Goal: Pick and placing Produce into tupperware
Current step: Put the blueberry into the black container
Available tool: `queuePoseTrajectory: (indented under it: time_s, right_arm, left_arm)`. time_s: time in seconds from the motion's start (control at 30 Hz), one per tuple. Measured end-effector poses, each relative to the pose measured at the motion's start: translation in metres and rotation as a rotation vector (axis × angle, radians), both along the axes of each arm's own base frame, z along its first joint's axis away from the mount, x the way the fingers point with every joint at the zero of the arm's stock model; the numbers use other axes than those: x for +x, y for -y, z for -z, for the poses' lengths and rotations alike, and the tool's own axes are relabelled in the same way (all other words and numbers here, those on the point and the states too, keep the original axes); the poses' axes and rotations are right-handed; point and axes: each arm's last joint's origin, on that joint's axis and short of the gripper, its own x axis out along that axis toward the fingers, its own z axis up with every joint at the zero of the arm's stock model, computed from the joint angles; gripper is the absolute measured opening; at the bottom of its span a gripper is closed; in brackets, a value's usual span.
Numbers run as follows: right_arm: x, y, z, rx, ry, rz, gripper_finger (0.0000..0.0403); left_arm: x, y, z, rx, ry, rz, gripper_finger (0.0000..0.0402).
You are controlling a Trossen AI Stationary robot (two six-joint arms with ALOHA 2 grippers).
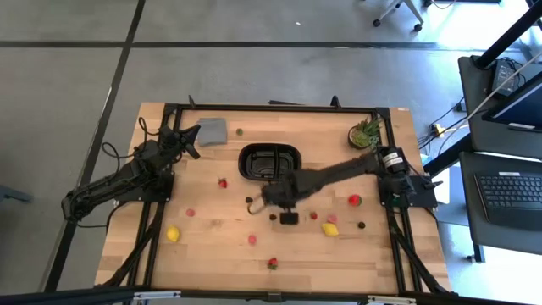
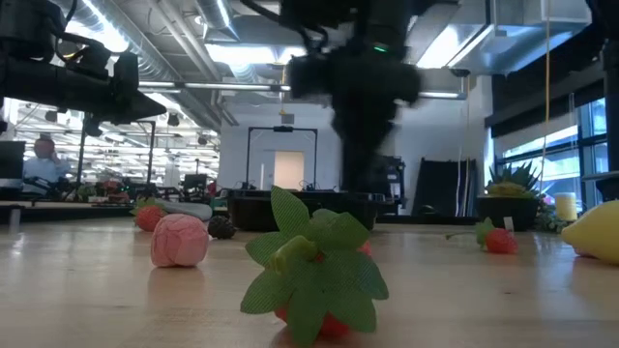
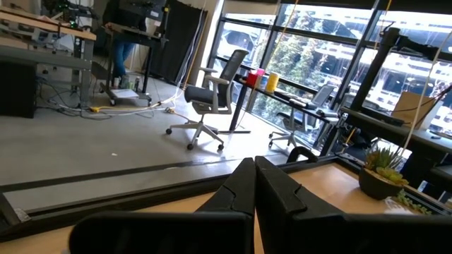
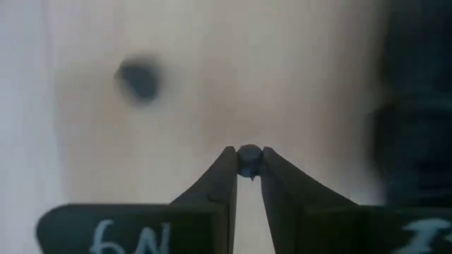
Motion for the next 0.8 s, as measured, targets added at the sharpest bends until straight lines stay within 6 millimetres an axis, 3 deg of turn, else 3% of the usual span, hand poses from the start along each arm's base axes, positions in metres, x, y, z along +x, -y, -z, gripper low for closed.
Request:
queuePoseTrajectory:
  time_s: [0.17, 0.33, 0.53, 0.8]
  right_arm:
    - [0.026, 0.043, -0.032, -0.070, 0.197, 0.064, 0.0053]
    - [0.043, 0.082, -0.045, -0.088, 0.392, 0.169, 0.0053]
    - [0.048, 0.099, -0.017, -0.085, 0.325, 0.232, 0.0053]
    - [0.053, 0.097, 0.004, -0.020, 0.278, 0.240, 0.0058]
  left_arm:
    - [0.000, 0.000, 0.000, 0.000, 0.000, 0.000, 0.0000]
    - [0.000, 0.000, 0.000, 0.000, 0.000, 0.000, 0.0000]
    - [0.000, 0.000, 0.000, 0.000, 0.000, 0.000, 0.0000]
    - [0.000, 0.000, 0.000, 0.000, 0.000, 0.000, 0.0000]
